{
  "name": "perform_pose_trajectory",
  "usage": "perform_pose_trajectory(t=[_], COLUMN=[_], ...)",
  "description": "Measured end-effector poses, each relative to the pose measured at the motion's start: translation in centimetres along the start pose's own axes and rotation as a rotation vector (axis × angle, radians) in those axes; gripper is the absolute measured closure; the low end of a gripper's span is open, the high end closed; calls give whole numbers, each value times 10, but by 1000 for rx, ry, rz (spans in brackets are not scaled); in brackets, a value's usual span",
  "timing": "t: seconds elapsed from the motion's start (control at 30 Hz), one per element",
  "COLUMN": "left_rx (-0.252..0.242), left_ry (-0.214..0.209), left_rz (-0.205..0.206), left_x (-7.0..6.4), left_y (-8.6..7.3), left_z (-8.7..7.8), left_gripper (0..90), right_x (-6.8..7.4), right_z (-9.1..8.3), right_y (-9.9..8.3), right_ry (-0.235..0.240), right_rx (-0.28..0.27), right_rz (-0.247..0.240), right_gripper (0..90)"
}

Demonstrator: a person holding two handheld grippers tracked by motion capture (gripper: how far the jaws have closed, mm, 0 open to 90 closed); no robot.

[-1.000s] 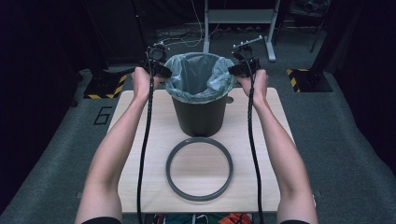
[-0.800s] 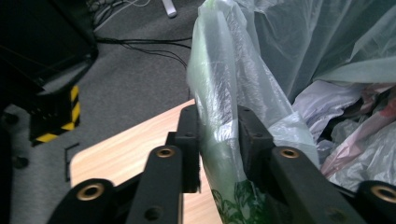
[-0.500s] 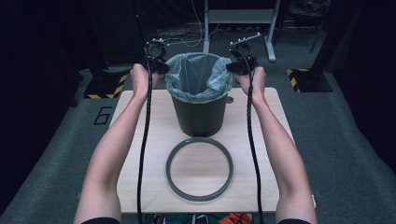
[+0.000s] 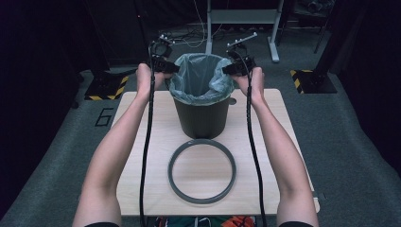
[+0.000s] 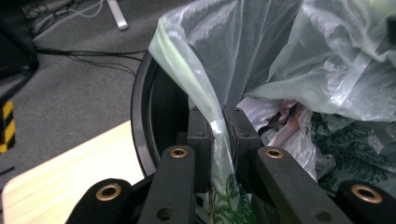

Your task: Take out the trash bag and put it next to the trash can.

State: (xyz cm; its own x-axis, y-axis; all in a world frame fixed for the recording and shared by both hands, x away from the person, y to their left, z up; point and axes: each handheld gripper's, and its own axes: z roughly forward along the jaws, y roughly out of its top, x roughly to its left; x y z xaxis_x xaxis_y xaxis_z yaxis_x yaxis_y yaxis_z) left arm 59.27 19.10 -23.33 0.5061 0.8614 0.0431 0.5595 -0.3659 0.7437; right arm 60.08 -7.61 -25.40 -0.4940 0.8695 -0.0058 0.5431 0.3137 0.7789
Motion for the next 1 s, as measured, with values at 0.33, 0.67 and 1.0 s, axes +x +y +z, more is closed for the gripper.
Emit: perform_pose_trajectory(t=[0.33,0.67,1.0], left_rx=[10,35,39], left_ry=[13,-4,-18], left_rz=[-26,-30,-28], left_x=[12,11,9], left_y=[-5,-10,-10], left_z=[-4,0,0], left_gripper=[813,804,803], right_x=[-7,1,21], right_z=[-27,-38,-38], right_y=[-9,-25,-17], right_ry=[-7,44,67], right_rx=[3,28,2], right_rz=[46,31,15], right_gripper=[465,637,821])
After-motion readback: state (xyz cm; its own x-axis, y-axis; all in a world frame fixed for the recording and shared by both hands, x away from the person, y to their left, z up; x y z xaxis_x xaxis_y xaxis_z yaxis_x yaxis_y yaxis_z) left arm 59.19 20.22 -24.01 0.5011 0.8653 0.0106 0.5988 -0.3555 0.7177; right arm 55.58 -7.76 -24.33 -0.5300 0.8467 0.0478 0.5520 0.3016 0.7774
